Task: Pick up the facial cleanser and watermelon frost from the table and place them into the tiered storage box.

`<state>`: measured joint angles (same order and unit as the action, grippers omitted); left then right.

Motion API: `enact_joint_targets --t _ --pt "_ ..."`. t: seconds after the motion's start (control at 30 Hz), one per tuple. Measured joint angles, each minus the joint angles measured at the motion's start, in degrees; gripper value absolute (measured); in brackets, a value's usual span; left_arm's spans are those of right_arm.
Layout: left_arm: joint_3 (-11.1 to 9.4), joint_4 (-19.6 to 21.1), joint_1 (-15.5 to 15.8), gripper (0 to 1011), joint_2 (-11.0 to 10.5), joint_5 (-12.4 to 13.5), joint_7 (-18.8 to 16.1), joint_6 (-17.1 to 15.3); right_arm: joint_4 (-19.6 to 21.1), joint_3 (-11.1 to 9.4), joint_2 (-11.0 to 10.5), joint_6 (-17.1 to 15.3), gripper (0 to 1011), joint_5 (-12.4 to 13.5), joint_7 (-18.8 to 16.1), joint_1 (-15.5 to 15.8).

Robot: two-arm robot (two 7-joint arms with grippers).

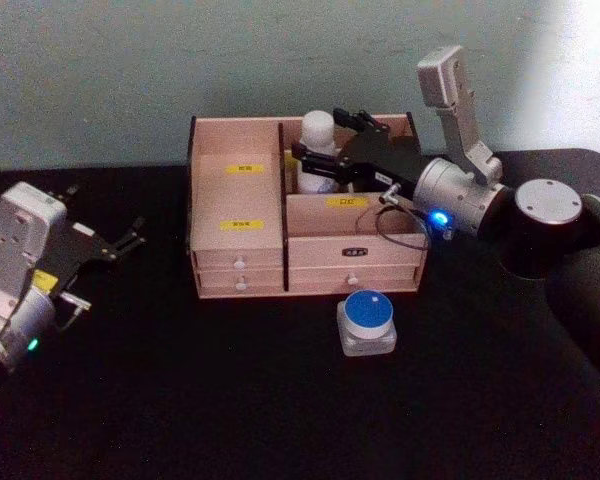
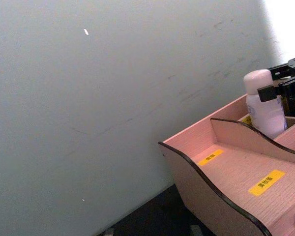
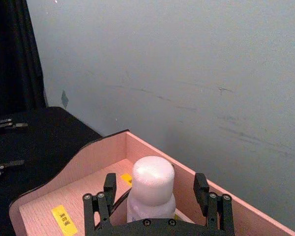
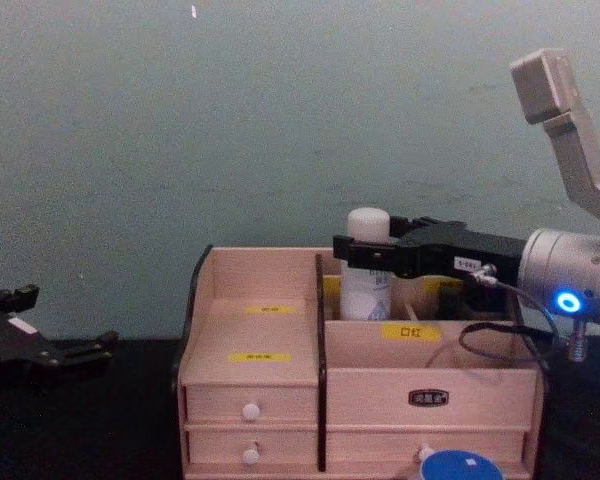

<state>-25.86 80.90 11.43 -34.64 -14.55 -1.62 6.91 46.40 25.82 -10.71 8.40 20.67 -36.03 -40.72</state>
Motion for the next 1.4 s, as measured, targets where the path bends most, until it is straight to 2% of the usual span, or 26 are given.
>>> enact_joint_targets --t 0.5,0.63,0.8,0.97,1.1,1.23,1.33,1.4 --pt "0.0 0.0 0.0 1001 0.0 0.0 0.0 0.0 0.0 0.0 0.0 0.0 1003 0.0 0.0 0.0" --pt "0.0 0.0 0.0 1001 0.0 0.0 0.0 0.0 1.5 0.0 -0.4 -0.5 1003 -0.4 0.7 0.6" --pt "0.0 0.0 0.0 1001 0.0 0.0 0.0 0.0 5.3 -0.4 -1.5 -1.3 1003 -0.8 2.1 2.3" --pt "0.0 0.0 0.0 1001 0.0 0.0 0.0 0.0 12.3 -1.2 -3.7 -2.9 1002 -1.0 3.9 5.8" --pt "0.0 0.0 0.0 1001 0.0 0.0 0.0 0.0 18.5 -1.8 -6.1 -4.4 1003 -0.8 4.9 9.5" --pt "0.0 0.0 0.0 1001 0.0 0.0 0.0 0.0 22.8 -2.2 -7.9 -5.2 1002 -0.6 5.5 12.4" --pt "0.0 0.0 0.0 1001 0.0 0.0 0.0 0.0 28.3 -2.8 -10.5 -5.9 1003 -0.1 5.8 16.4" --pt "0.0 0.0 0.0 1001 0.0 0.0 0.0 0.0 30.2 -3.1 -11.5 -6.1 1003 0.2 5.9 17.9"
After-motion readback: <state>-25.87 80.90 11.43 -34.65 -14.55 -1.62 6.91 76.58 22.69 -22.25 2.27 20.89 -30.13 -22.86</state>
